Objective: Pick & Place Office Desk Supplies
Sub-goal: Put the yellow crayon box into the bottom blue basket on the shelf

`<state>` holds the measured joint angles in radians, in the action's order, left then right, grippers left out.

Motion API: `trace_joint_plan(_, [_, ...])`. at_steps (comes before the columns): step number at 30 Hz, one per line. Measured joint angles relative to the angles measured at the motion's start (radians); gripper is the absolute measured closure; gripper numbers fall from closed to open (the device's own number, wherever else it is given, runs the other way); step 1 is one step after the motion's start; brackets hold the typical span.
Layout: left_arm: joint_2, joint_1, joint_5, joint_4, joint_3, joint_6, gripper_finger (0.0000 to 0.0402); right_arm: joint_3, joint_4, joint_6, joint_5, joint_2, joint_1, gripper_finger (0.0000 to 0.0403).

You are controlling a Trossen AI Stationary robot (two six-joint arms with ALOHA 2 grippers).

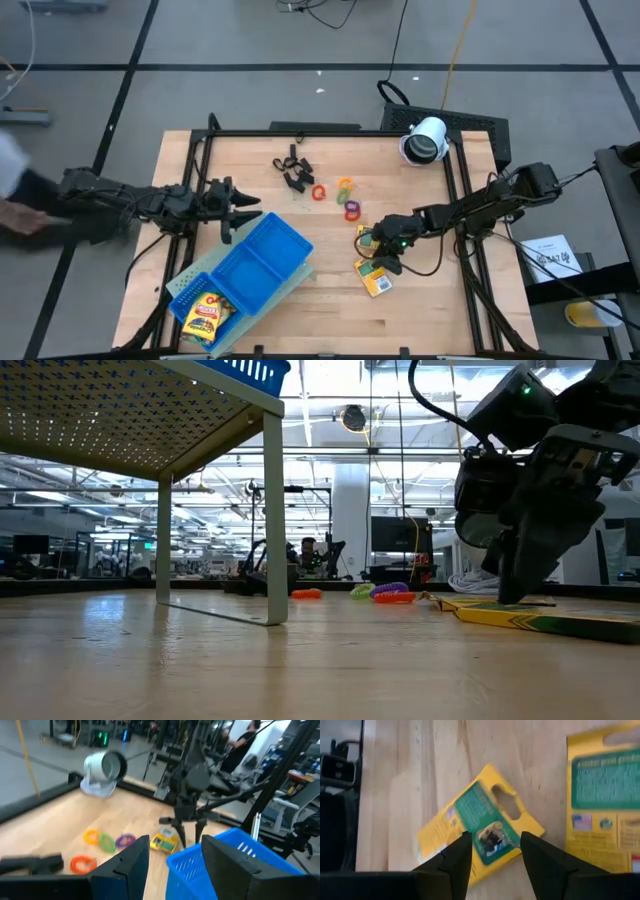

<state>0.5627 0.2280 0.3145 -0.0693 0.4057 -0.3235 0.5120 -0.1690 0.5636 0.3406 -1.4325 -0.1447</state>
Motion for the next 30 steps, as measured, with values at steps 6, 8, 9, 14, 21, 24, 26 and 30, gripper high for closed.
trace_joint_plan(6, [-0.047,0.004,0.000,-0.011,0.002,0.049,0.0215,-0.001,0.039,0.006,-0.009,0.087,0.028,0.0234])
trace_joint_plan(8, [-0.047,0.004,0.000,-0.011,0.002,0.049,0.0215,-0.001,0.085,0.030,-0.043,0.102,0.028,0.0234])
trace_joint_plan(9, [-0.047,0.004,0.000,-0.009,0.002,0.049,0.0215,-0.002,0.110,0.041,-0.054,0.107,0.027,0.0234])
trace_joint_plan(14, [-0.046,0.004,-0.001,0.018,0.002,0.033,0.0215,-0.002,0.165,0.119,-0.055,0.094,0.007,0.0234])
trace_joint_plan(21, [-0.046,0.003,-0.003,0.040,0.002,0.027,0.0215,0.000,0.131,0.209,-0.068,0.040,-0.039,0.0234])
trace_joint_plan(24, [-0.046,0.003,-0.003,0.043,0.002,0.030,0.0215,0.001,0.115,0.211,-0.101,0.012,-0.041,0.0234])
trace_joint_plan(26, [-0.046,0.004,-0.003,0.043,0.002,0.030,0.0215,0.001,0.082,0.212,-0.102,-0.005,-0.033,0.0234])
trace_joint_plan(30, [-0.046,0.003,-0.003,0.043,0.002,0.029,0.0215,0.000,-0.010,0.212,-0.096,-0.030,-0.014,0.0234])
